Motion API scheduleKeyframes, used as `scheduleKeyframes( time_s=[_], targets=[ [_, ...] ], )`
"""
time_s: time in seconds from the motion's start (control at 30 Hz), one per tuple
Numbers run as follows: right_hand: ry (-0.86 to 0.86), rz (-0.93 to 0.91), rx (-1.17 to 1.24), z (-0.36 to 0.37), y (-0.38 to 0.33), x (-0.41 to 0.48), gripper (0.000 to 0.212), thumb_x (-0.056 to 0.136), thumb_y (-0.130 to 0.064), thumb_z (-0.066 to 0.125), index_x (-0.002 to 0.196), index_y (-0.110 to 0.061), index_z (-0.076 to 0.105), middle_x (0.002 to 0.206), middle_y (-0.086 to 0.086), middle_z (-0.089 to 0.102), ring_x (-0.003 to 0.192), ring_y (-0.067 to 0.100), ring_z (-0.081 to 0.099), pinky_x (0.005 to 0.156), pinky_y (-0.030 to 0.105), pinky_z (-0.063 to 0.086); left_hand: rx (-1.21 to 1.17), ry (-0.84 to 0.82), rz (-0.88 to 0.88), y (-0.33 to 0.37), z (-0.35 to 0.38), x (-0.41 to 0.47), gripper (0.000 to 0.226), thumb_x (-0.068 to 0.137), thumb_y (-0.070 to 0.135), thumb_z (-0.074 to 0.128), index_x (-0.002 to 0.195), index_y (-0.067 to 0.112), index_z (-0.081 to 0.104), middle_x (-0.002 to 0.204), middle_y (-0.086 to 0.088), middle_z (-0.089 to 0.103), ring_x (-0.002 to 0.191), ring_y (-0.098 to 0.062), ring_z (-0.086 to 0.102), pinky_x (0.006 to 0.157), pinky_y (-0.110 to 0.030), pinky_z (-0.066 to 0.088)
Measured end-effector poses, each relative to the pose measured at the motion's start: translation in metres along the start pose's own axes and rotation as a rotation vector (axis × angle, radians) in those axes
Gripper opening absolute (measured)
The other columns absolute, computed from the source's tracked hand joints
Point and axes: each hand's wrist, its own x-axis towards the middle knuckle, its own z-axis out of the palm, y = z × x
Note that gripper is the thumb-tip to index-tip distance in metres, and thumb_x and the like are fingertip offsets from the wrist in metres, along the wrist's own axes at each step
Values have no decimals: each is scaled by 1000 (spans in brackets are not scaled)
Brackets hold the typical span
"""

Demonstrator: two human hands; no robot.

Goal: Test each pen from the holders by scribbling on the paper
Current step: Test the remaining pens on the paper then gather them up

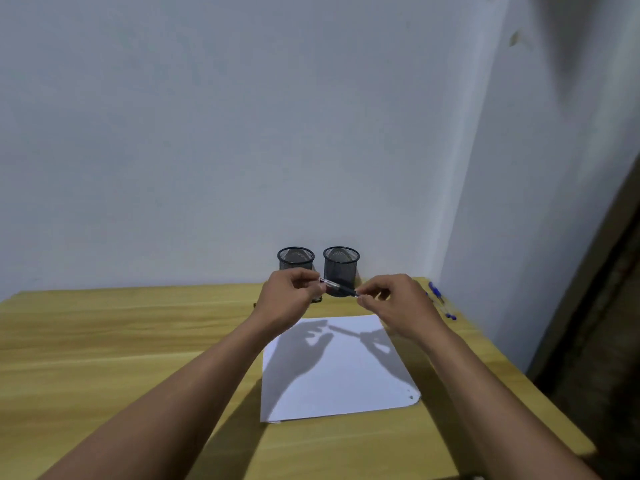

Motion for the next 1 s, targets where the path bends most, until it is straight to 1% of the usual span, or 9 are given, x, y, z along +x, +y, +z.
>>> scheduleKeyframes(
  time_s=[0.07, 0.13, 0.17, 0.3, 0.43, 0.57, 0.7, 0.87, 1.0],
  targets=[
    [45, 58, -44, -10, 20, -1, 4, 88, -29, 75, 87, -30, 79, 79, -12, 73, 67, -1, 59, 64, 24, 44, 149, -22, 49, -3, 20, 11, 29, 82, 28, 74, 109, 17, 74, 95, 4, 77, 91, -10, 71, 93, -33, 54],
    [83, 116, -70, -20, 41, -1, 5, 88, -29, 74, 87, -29, 78, 79, -14, 72, 69, -1, 59, 75, 26, 45, 293, -86, 92, -5, 44, 21, 36, 84, 32, 74, 116, 15, 71, 107, 2, 75, 97, -9, 68, 93, -25, 50],
    [100, 146, -85, -25, 52, -1, 6, 89, -28, 73, 87, -27, 78, 81, -13, 72, 71, 2, 61, 80, 28, 45, 358, -128, 118, -5, 58, 26, 40, 85, 33, 73, 120, 14, 69, 113, 0, 73, 102, -11, 67, 94, -25, 49],
    [145, 275, -178, -41, 95, 2, 14, 92, -22, 65, 91, -23, 79, 102, -1, 76, 103, 18, 66, 78, 30, 48, 586, -266, 189, -13, 114, 50, 50, 88, 42, 68, 130, 16, 62, 128, -2, 66, 116, -19, 62, 99, -33, 48],
    [118, 388, -290, -37, 133, 12, 20, 93, -23, 59, 94, -21, 79, 99, 2, 75, 92, 23, 68, 82, 41, 59, 713, -362, 208, -22, 161, 75, 57, 86, 47, 67, 134, 16, 59, 135, -5, 62, 122, -23, 58, 101, -35, 47],
    [90, 411, -412, -28, 158, 31, 22, 94, -23, 58, 97, -16, 79, 100, 4, 75, 91, 25, 68, 80, 42, 60, 863, -429, 172, -30, 190, 101, 70, 83, 53, 67, 141, 17, 52, 141, -7, 56, 129, -26, 52, 103, -37, 46],
    [92, 393, -479, -19, 170, 52, 22, 96, -27, 59, 98, -15, 78, 98, 5, 74, 87, 25, 68, 78, 43, 60, 980, -472, 152, -34, 199, 116, 61, 82, 59, 64, 128, 19, 62, 136, -8, 57, 125, -28, 52, 102, -41, 47],
    [68, 373, -514, -14, 179, 66, 22, 97, -26, 58, 95, -13, 75, 93, 5, 72, 82, 24, 65, 74, 40, 59, 1010, -448, 178, -42, 200, 119, 62, 79, 67, 59, 125, 25, 64, 134, -5, 59, 125, -28, 52, 100, -42, 47],
    [86, 335, -513, -19, 172, 59, 24, 98, -32, 59, 104, -15, 75, 99, 4, 73, 90, 24, 66, 77, 39, 57, 986, -454, 173, -40, 198, 116, 62, 80, 65, 61, 124, 22, 65, 132, -6, 60, 123, -27, 53, 100, -42, 48]
  ],
)
